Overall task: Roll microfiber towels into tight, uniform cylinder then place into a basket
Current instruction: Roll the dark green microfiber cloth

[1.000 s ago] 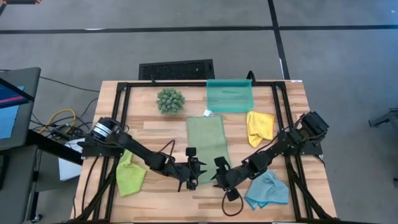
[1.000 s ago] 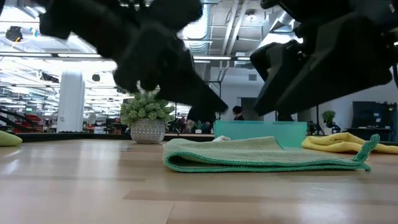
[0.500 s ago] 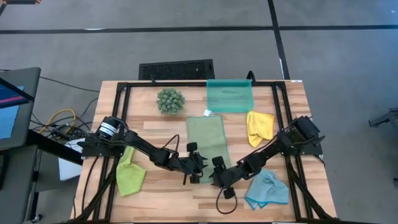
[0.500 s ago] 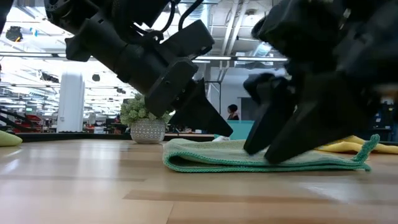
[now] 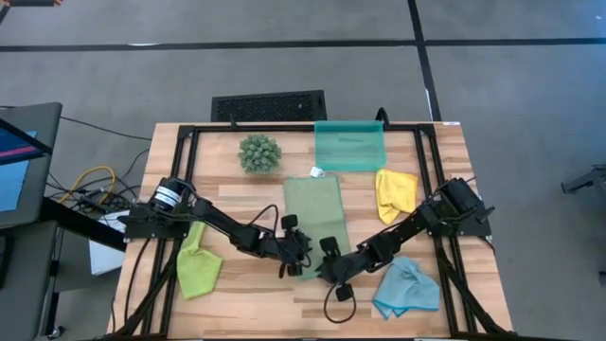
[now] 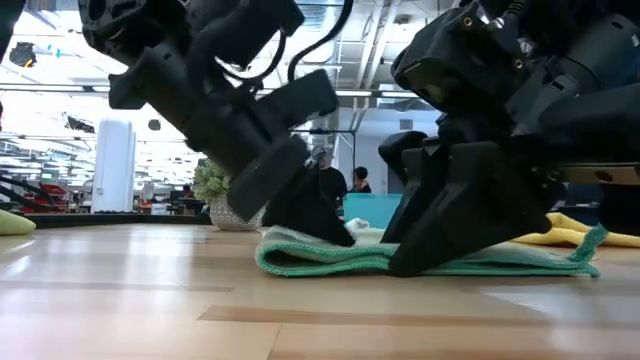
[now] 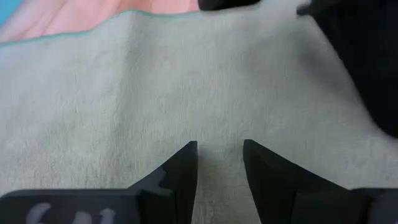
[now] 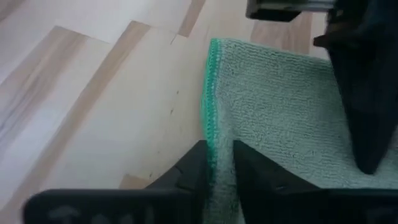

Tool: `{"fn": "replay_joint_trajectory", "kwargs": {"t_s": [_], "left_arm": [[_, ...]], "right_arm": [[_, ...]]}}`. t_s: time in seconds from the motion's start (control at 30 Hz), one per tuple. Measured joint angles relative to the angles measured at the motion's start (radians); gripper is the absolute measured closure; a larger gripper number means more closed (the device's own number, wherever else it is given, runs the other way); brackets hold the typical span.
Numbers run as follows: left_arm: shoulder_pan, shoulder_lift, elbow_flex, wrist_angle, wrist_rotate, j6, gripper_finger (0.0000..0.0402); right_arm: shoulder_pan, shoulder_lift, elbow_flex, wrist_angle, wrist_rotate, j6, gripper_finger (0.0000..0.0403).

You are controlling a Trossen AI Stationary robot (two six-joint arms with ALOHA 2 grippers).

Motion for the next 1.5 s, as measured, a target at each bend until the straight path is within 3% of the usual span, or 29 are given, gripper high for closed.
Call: {"fn": "replay_joint_trajectory", "kwargs": {"t_s": [0.27, 0.47, 0.73, 0.87, 1.03, 1.2, 1.5], "left_arm": [[-0.024, -0.045, 0.002, -0.044, -0.014, 0.064, 0.0278], [-0.026, -0.012, 0.002, -0.032, 0.071, 0.109, 0.0278], [-0.073, -0.024, 0.026, -0.089, 0.031, 0.215, 0.0278], [-0.142, -0.027, 0.072, -0.169, 0.074, 0.338, 0.0278], [-0.207, -0.020, 0.084, -0.163, 0.056, 0.364, 0.0278], [-0.220, -0.020, 0.084, -0.108, 0.018, 0.322, 0.0258], [-0.174, -0.020, 0.085, -0.077, 0.106, 0.123, 0.0193]], "right_arm": [[0.003, -0.031, -0.003, -0.034, -0.061, -0.007, 0.0393], [-0.001, -0.096, -0.007, -0.042, -0.215, 0.046, 0.0366], [-0.065, -0.094, -0.009, -0.035, -0.346, 0.116, 0.0382], [-0.107, -0.095, -0.027, -0.031, -0.367, 0.167, 0.0383], [-0.141, -0.095, -0.051, -0.026, -0.370, 0.242, 0.0368], [-0.155, -0.095, -0.058, -0.023, -0.371, 0.257, 0.0376], [-0.153, -0.095, -0.058, -0.021, -0.368, 0.257, 0.0369]]}}
